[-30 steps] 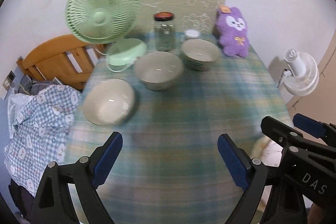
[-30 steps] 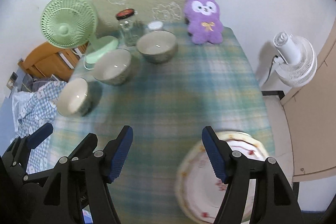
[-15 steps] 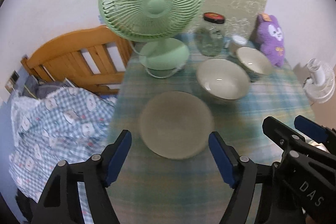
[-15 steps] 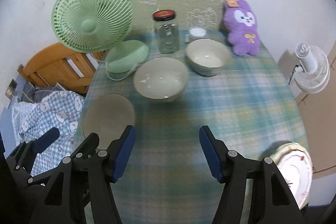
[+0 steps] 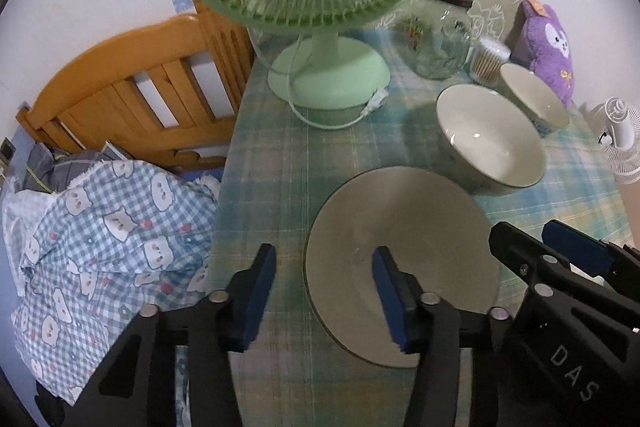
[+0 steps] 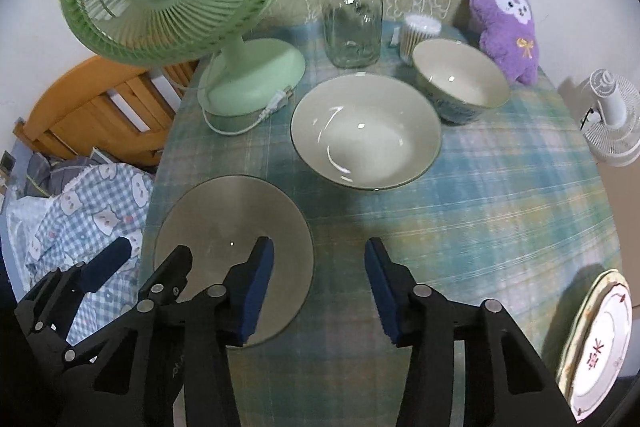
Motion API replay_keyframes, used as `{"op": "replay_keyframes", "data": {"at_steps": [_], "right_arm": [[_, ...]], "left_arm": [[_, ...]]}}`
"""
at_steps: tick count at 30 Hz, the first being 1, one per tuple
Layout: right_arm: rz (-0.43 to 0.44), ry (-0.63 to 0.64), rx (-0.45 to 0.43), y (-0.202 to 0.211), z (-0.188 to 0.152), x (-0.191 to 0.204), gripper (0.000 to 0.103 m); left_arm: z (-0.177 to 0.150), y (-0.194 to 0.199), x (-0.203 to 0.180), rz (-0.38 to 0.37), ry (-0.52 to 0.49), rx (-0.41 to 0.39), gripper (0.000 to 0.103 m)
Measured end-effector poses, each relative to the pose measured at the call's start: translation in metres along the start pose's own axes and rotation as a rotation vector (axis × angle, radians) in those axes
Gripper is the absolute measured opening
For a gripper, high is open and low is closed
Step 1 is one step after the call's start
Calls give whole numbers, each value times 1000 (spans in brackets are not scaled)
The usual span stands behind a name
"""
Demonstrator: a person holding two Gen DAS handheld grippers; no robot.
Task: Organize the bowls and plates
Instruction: 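Move both tools over the plain grey plate beside the green fan, then close both tools on the plain grey plate rim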
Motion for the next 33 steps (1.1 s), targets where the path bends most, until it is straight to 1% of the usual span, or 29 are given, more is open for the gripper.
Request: {"op": "replay_keyframes", "data": {"at_steps": [3, 6, 8, 9, 11, 12, 13, 15, 17, 22, 26, 33], "right_arm": [[3, -8, 23, -13, 3, 3, 48], [-4, -9, 36, -24, 7, 7, 43], [-5, -8, 48, -30, 9, 9, 38], [-4, -8, 51, -32, 9, 9, 32], [-6, -7, 63, -37, 11, 11, 26], [-13, -7, 72, -41, 12, 12, 20], [-15, -9, 83, -44, 13, 12, 17], [-15, -16, 93, -49, 14, 11, 15], [-14, -15, 89, -50, 14, 10, 15], [-25, -8, 98, -49, 15, 11, 15], [-40, 0, 102, -47, 12, 12, 15], [-45, 5, 95, -32, 2, -1, 15]], "left_arm": [[3, -8, 1, 3, -19, 5, 41], [5, -16, 1, -3, -32, 13, 37], [6, -22, 2, -10, -38, 24, 33], [7, -24, 1, -12, -40, 29, 30], [7, -28, 2, -23, -46, 34, 23], [7, -29, 2, -19, -48, 32, 22], [7, -29, 2, -15, -49, 29, 21], [8, -30, 3, -11, -45, 28, 16], [9, -30, 4, -5, -39, 28, 14], [9, -29, 2, 7, -52, 38, 13], [6, -26, 0, -2, -48, 57, 13], [-4, -12, -14, -7, -49, 49, 13]]}}
Point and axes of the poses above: each gripper's, at about its wrist camera, not at the fingertips, and y roughly against the way its jaws point, x to its left, z to its top, the point moved 1 cm from there along -y, roughly the way its jaws point, and after that the axes turned 15 degrees about x, right-handed, at the moved point
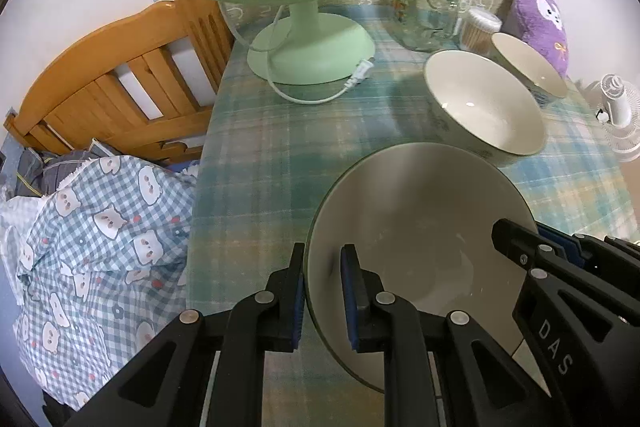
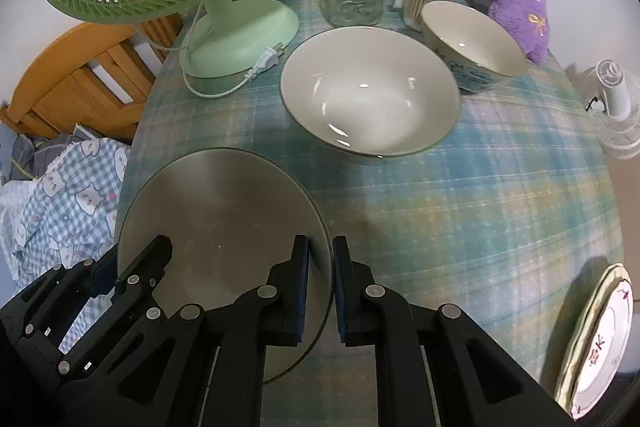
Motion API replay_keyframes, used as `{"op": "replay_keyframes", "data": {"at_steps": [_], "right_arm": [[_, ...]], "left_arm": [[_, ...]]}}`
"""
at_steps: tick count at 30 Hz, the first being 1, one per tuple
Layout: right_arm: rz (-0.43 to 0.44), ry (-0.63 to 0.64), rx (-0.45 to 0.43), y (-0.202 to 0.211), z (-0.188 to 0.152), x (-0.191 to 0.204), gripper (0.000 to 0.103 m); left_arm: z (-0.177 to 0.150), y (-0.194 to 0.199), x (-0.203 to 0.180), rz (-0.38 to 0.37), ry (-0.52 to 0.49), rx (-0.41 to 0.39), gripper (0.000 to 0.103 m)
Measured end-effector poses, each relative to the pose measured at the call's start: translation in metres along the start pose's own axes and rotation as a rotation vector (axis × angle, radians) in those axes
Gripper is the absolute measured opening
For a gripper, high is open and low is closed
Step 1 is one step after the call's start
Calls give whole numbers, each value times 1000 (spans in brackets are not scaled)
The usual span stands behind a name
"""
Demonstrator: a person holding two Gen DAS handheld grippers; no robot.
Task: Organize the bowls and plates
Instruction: 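Close both tools on the plain grey plate rim, then lift the grey plate and carry it toward the plate stack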
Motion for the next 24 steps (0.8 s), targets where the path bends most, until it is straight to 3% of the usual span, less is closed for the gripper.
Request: {"op": "replay_keyframes", "data": {"at_steps": [12, 24], "right_arm": [[24, 20, -40, 37, -33, -45, 15], [40, 48, -103, 91, -71, -109, 14]], "left_arm": [[-25, 38, -45, 11, 14, -25, 13], [-57, 94, -115, 23, 39, -84, 13]]}}
Point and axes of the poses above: each gripper's, at about its wrist camera, not at the fingertips, and y roughly against the way its jaws point, x to its left, z to its top, the point moved 1 cm from there along -y, roughly the way its jaws point, and after that the axes turned 15 degrees about x, right-handed, at the moved point
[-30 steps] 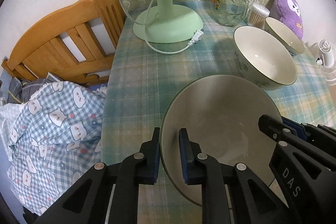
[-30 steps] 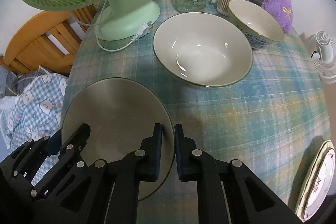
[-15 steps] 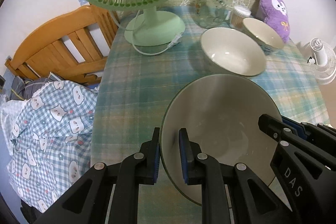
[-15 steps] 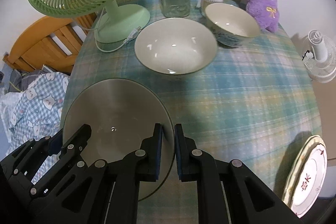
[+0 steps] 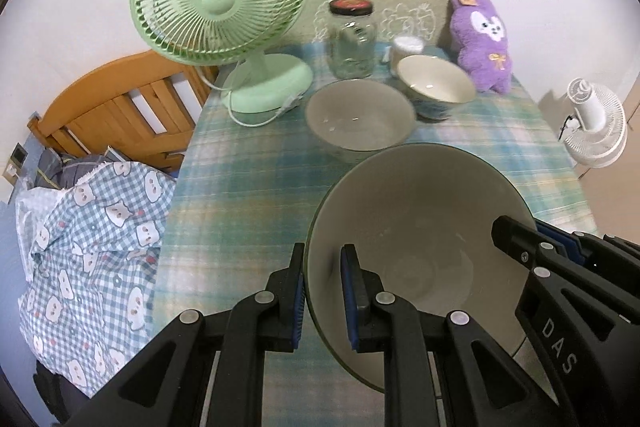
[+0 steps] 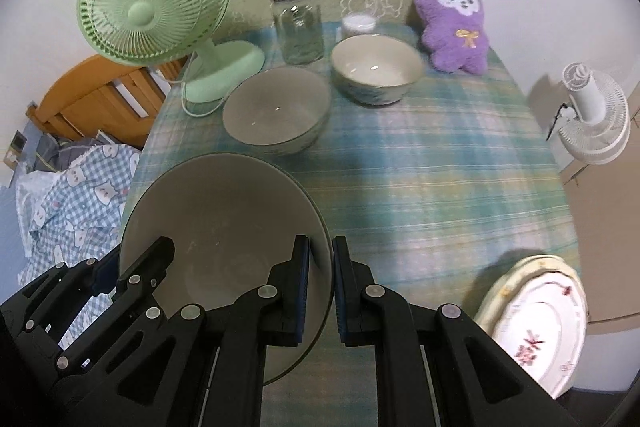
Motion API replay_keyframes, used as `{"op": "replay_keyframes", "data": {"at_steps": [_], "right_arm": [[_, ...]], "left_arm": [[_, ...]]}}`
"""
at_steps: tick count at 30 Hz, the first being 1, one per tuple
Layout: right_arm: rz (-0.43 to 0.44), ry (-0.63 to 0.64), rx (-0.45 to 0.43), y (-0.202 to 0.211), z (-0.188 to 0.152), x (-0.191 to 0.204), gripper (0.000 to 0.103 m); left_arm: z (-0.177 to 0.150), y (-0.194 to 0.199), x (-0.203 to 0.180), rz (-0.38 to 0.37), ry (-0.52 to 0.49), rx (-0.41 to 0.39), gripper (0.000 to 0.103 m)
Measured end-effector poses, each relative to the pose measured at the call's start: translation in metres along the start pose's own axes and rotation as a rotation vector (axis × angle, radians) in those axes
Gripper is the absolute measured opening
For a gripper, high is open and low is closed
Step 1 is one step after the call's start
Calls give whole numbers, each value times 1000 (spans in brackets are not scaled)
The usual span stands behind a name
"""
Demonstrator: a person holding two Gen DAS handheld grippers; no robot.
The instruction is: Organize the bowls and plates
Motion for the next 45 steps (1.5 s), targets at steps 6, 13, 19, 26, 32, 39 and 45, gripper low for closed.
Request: {"op": "replay_keyframes", "data": {"at_steps": [6, 13, 19, 26, 32, 39, 45], "right_arm": [[-9, -1, -18, 25, -21, -41, 14], [-20, -33, -29, 43, -48, -93, 14], [-32, -78, -28, 48, -68, -143, 14], [-52, -133, -13, 44, -88, -192, 14], [-47, -174, 7, 32, -103, -234, 14], [-57, -194, 50, 12, -115, -264, 14], [-47, -207, 89, -6, -122, -280, 14]], "left_arm": [[-15, 19, -41, -13, 4, -13, 13], [-31, 32, -91, -37, -15, -20, 13], [-42, 33, -139, -57, -53, -21, 13], [-53, 24, -192, -80, -108, -1, 13], [-59, 9, -226, -92, -138, 25, 13], [-70, -12, -254, -95, -164, 71, 13], [-76, -24, -268, -74, -177, 81, 13]]}}
Point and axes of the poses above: each gripper's, at about its wrist camera, not at the fingertips, and y roughly against the way its jaws point, x to its left, z to its top, the point moved 1 cm from there along -y, roughly the way its jaws point, and after that the axes turned 15 degrees about x, right-handed, at the moved point
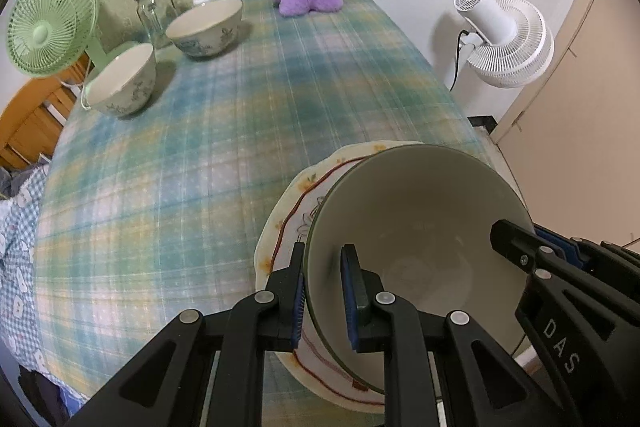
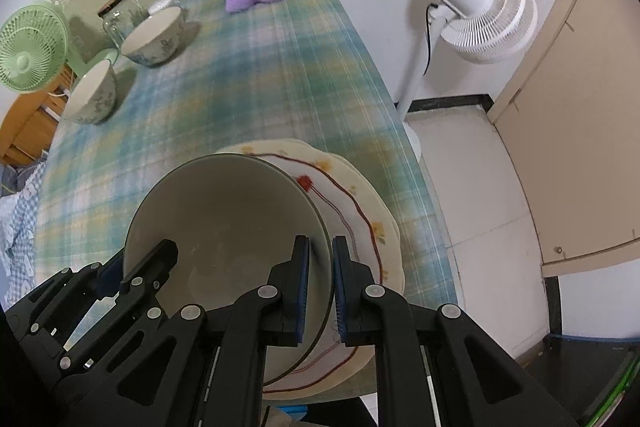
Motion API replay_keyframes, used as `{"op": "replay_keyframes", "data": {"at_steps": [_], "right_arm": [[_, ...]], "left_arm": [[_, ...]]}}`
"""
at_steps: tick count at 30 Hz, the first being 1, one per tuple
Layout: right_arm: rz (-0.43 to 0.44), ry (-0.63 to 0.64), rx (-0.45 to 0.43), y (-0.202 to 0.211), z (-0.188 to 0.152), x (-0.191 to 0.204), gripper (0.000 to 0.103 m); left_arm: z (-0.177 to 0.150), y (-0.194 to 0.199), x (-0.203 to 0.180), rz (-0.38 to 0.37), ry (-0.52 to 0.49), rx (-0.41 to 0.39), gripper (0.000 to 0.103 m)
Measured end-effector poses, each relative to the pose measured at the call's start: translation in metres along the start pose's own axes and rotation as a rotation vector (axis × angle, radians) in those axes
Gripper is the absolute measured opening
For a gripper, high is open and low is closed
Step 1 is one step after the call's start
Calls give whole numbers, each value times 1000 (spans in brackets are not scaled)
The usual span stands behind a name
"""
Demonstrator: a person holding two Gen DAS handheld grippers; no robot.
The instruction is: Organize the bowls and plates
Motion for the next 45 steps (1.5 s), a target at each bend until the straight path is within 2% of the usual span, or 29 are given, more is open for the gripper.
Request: {"op": "replay_keyframes", "data": {"at_steps": [14, 15, 17, 18, 22, 24, 25, 26, 28, 33, 35, 37, 38, 39, 40, 41, 43, 45], "right_arm": [[-5, 7, -14, -3, 9, -3, 15], [-6, 7, -14, -2, 9, -3, 18], [-14, 21, -14, -2, 9, 0, 18], [-15, 20, -13, -2, 9, -1, 19], [0, 15, 20, -6, 11, -4, 30], [-24, 5, 23, -5, 12, -5, 36], [-35, 2, 9, -2, 11, -6, 39], [-38, 4, -6, 1, 11, -5, 44], [-40, 14, -21, 4, 10, -3, 66], [-50, 37, -47, 10, 8, 5, 67], [-47, 43, -43, 9, 7, 7, 67], [-31, 43, -39, 6, 6, 8, 66], [-24, 38, -39, 6, 5, 8, 61], [-11, 33, -37, 4, 4, 8, 47], [-24, 24, -36, 2, 3, 8, 39], [-38, 21, -30, -2, 3, 7, 36], [-60, 14, -30, -5, 3, 6, 19], [-56, -6, -29, -3, 4, 2, 16]], "left_arm": [[8, -3, -6, 29, 1, -2, 15], [8, -3, -6, 26, 0, 0, 18], [8, -4, -6, 16, -4, 6, 25], [7, -4, -6, 10, -4, 12, 32], [5, -3, 0, 11, 10, 17, 45], [4, 1, 5, 6, 20, 11, 62], [4, 3, 6, -1, 19, 2, 65], [4, 5, 8, -3, 15, -8, 66], [4, 7, 8, 3, 10, -16, 66], [1, 10, 10, -18, 5, -16, 66], [0, 8, 9, -22, -4, -16, 64], [0, 6, 7, -42, -15, -15, 43], [0, 3, 7, -57, -19, -8, 35], [0, 1, 6, -62, -24, 2, 30], [0, -2, 4, -73, -31, 12, 25], [0, -7, 2, -88, -40, 29, 15], [-1, -8, 1, -87, -39, 28, 13], [0, -8, 3, -94, -25, 32, 10]]}}
Point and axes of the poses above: each gripper's, at about its wrist camera, not at the fingertips, and y roughly against the way its jaws point, x to its left, z to its top, the point moved 1 cm from there along -y, roughly the way its jaws point, and after that the axes turned 15 degrees about x, right-handed, at the moved point
